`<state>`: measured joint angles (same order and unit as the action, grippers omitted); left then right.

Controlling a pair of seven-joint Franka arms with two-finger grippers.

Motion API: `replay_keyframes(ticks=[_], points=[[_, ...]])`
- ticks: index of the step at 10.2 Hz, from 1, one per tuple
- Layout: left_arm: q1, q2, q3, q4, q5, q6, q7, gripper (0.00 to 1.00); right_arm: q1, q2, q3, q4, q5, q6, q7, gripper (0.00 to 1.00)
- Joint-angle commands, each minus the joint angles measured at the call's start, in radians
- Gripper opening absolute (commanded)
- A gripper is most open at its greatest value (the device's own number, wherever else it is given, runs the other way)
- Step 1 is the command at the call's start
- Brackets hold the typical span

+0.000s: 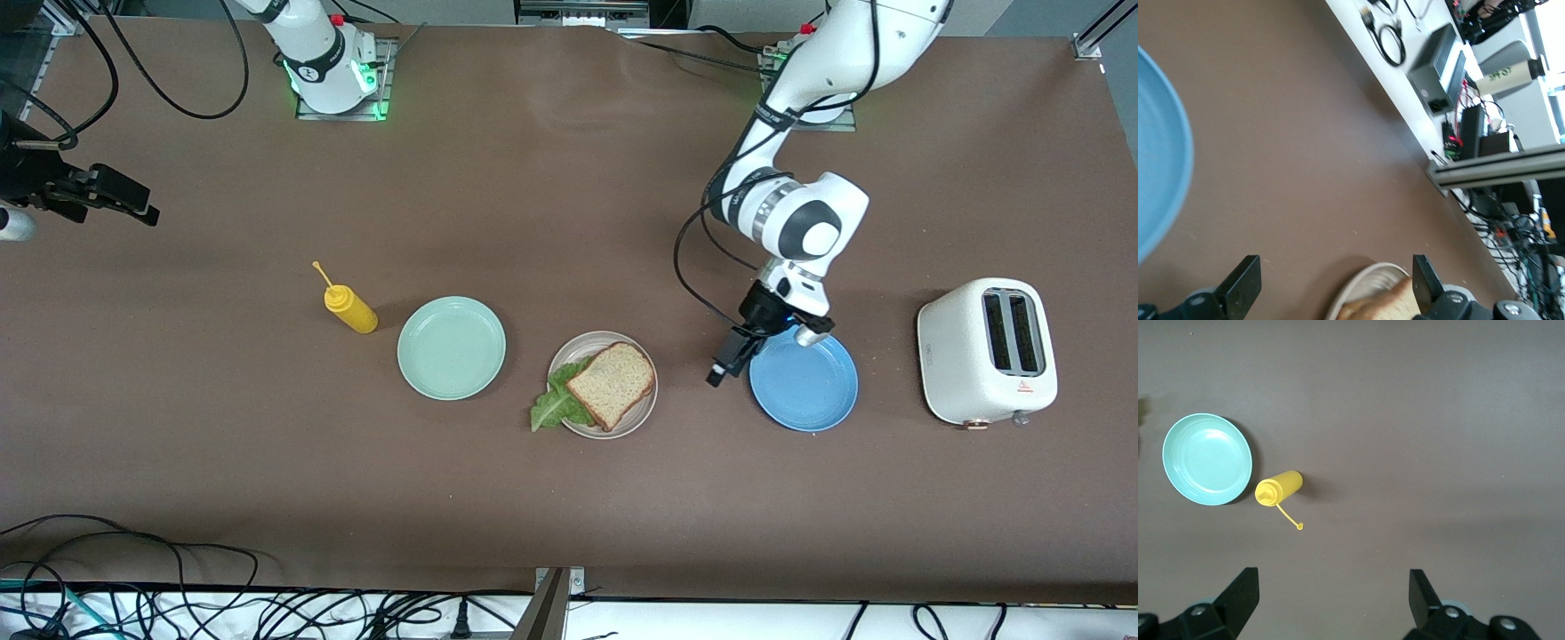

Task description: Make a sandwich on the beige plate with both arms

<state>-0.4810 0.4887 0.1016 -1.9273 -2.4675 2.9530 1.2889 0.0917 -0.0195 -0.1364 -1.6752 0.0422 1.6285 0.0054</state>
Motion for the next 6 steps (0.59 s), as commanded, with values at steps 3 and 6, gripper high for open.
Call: replay_keyframes(ticks=[3,6], points=[[0.081,-0.108,-0.011,-0.122,0.16,0.027,0.024,1.0,0.002,0.007,-0.002,0.023,0.015,-0.016,0.015,1.0],[0.126,-0.186,-0.014,-0.203,0.247,0.07,0.026,1.0,0.002,0.007,-0.003,0.023,0.015,-0.016,0.013,1.0]])
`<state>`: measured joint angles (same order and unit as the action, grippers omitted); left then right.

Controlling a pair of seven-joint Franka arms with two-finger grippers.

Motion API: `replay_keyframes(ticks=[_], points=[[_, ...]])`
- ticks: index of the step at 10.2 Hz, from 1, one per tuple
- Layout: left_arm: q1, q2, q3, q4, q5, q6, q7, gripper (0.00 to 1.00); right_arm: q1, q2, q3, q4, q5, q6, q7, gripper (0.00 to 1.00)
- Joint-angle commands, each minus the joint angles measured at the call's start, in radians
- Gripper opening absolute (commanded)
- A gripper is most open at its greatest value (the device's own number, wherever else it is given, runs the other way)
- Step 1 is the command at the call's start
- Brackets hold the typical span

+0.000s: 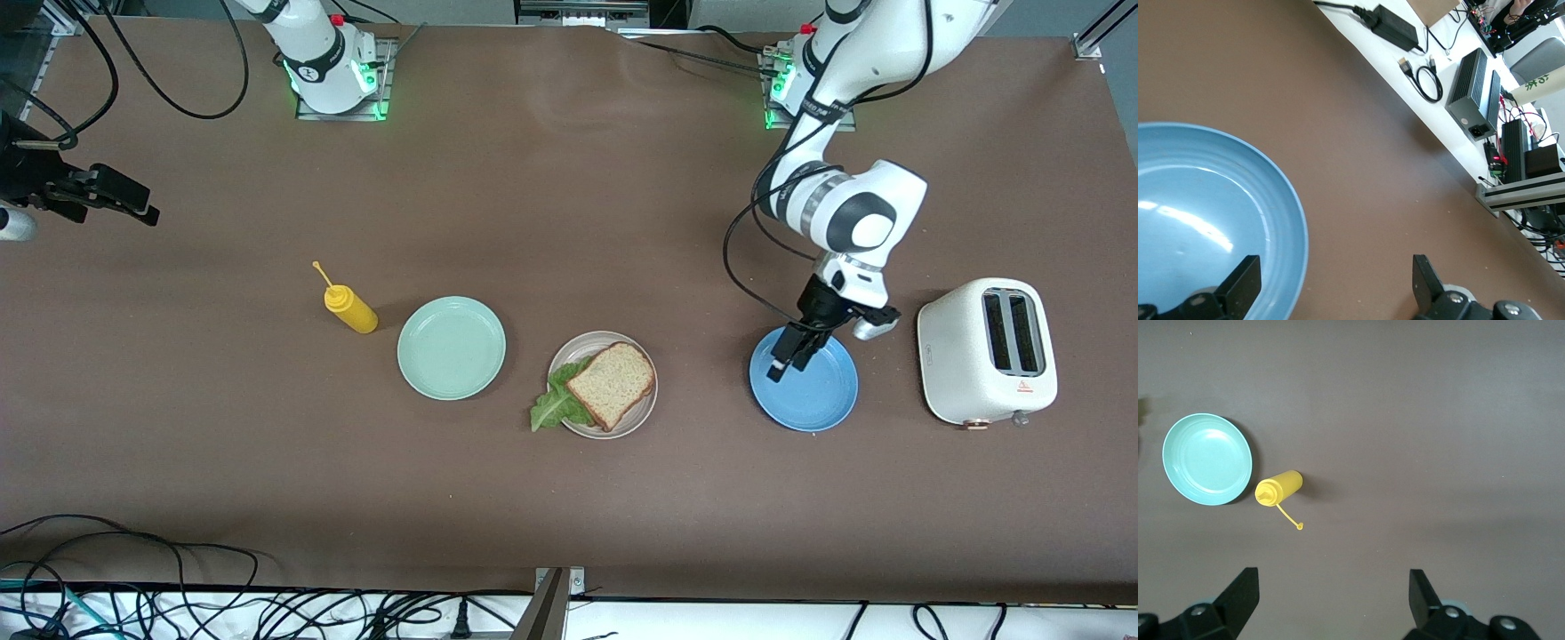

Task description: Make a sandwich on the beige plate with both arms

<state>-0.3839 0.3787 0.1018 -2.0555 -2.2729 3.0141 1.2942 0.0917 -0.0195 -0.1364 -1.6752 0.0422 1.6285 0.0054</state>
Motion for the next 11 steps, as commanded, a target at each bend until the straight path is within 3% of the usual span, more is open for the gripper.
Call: replay_keyframes(ticks=[1,6,11], points=[[0.054,-0.096,-0.016,-0.109,0.114,0.009,0.02,1.0,0.002,0.007,-0.002,0.023,0.015,-0.016,0.013,1.0],[0.181,-0.118,-0.036,-0.193,0.337,0.009,0.024,1.0,0.002,0.006,-0.003,0.023,0.015,-0.016,0.015,1.0],[0.197,-0.095,-0.036,-0.175,0.351,0.032,0.014,1.0,0.002,0.007,-0.003,0.023,0.015,-0.016,0.016,1.0]])
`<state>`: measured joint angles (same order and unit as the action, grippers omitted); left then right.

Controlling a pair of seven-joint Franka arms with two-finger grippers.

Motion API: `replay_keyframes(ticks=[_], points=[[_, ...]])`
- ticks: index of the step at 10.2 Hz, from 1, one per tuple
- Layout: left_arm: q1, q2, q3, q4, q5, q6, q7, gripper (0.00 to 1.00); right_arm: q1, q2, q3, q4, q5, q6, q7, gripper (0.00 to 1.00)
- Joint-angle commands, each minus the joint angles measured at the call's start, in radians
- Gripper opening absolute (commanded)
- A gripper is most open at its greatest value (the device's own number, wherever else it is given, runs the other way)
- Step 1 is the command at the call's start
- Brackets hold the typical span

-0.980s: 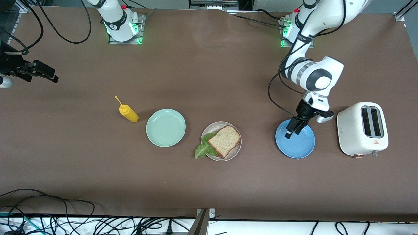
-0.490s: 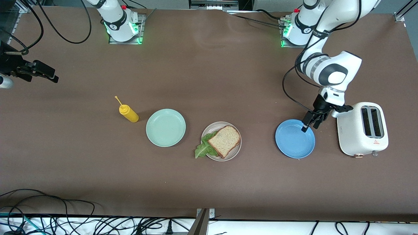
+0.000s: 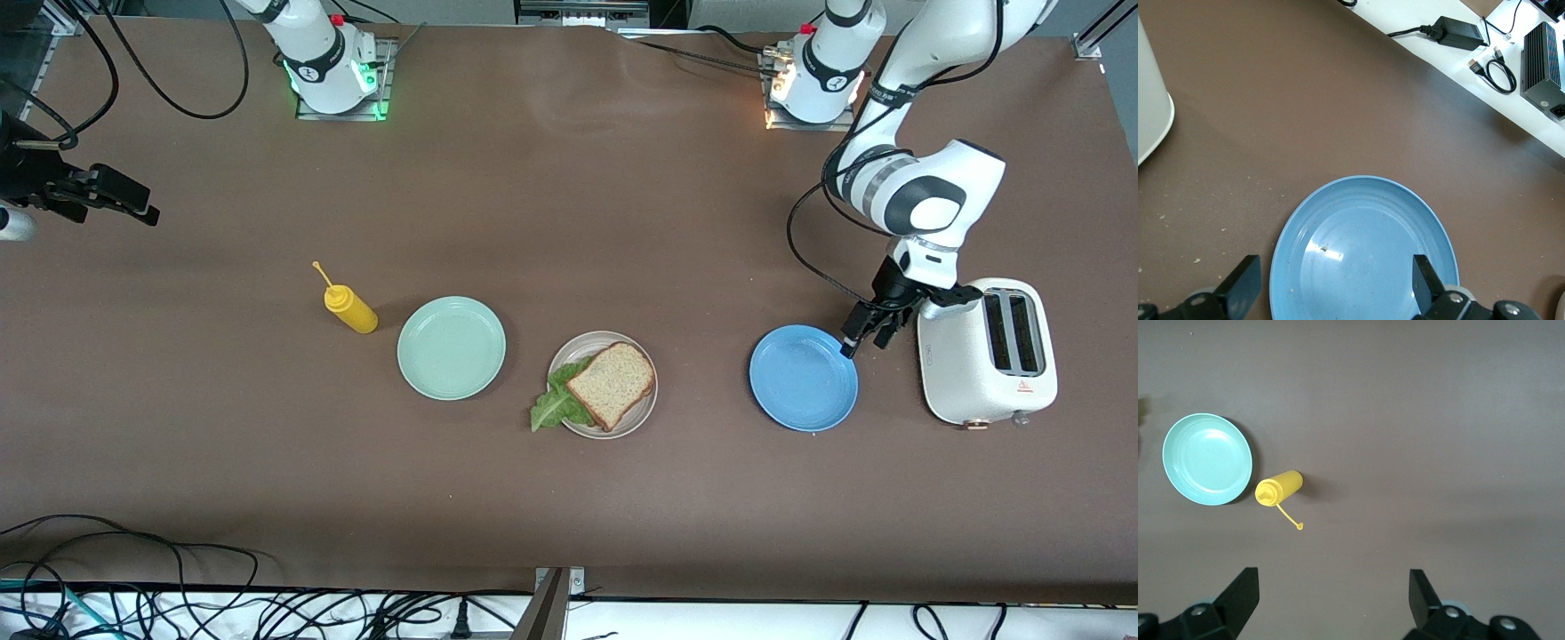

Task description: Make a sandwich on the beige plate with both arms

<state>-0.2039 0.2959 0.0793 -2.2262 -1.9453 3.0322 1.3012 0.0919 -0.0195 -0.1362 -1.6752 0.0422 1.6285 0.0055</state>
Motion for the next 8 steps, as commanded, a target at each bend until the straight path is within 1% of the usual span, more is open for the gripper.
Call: replay_keyframes(ticks=[1,6,8], points=[[0.017,-0.011,-0.013,-0.003,0.022,0.016,0.009,1.0,0.002,0.007,-0.003,0.023,0.015,-0.016,0.016,1.0],[0.011,0.0,-0.015,0.0,0.023,0.065,0.012,1.0,0.003,0.009,-0.003,0.023,0.015,-0.016,0.016,1.0],[0.006,-0.003,-0.021,-0.001,0.023,0.109,0.016,1.0,0.002,0.007,-0.003,0.023,0.015,-0.016,0.016,1.0]])
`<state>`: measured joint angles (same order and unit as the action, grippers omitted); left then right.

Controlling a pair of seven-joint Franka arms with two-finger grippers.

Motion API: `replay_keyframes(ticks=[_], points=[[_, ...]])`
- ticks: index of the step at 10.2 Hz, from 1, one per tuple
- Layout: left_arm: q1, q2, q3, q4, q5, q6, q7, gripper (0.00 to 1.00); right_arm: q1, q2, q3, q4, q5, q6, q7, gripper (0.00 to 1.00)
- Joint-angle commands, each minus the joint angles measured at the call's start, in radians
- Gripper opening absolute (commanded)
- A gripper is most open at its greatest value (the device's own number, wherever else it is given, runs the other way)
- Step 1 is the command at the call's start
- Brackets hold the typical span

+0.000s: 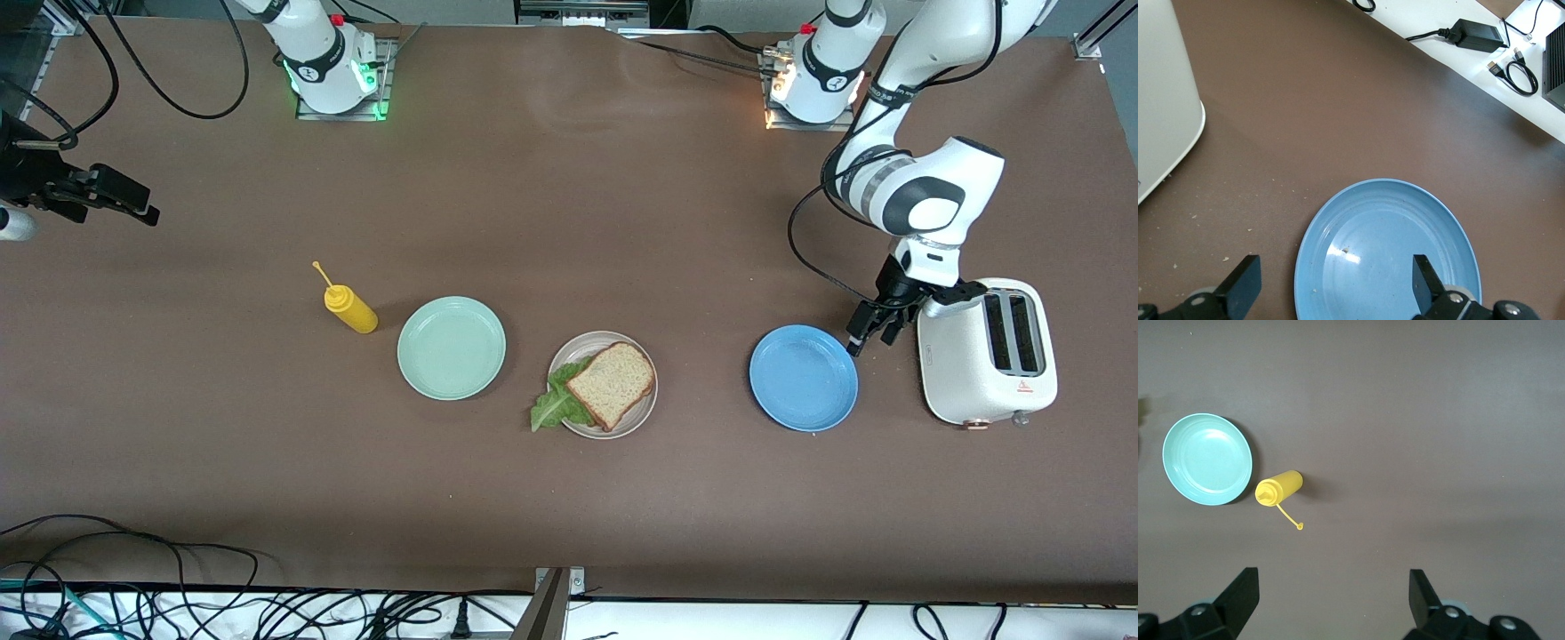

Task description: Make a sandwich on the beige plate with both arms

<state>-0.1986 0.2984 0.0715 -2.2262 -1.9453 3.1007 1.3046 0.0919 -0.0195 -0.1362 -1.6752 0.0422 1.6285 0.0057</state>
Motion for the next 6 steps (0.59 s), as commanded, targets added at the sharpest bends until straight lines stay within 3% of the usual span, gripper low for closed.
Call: replay_keyframes(ticks=[1,6], points=[[-0.007,-0.002,-0.028,-0.001,0.023,0.07,0.013,1.0,0.002,0.009,-0.003,0.023,0.015,-0.016,0.016,1.0],[-0.015,-0.008,-0.033,-0.003,0.029,0.081,0.009,1.0,0.002,0.009,-0.003,0.023,0.015,-0.016,0.016,1.0]])
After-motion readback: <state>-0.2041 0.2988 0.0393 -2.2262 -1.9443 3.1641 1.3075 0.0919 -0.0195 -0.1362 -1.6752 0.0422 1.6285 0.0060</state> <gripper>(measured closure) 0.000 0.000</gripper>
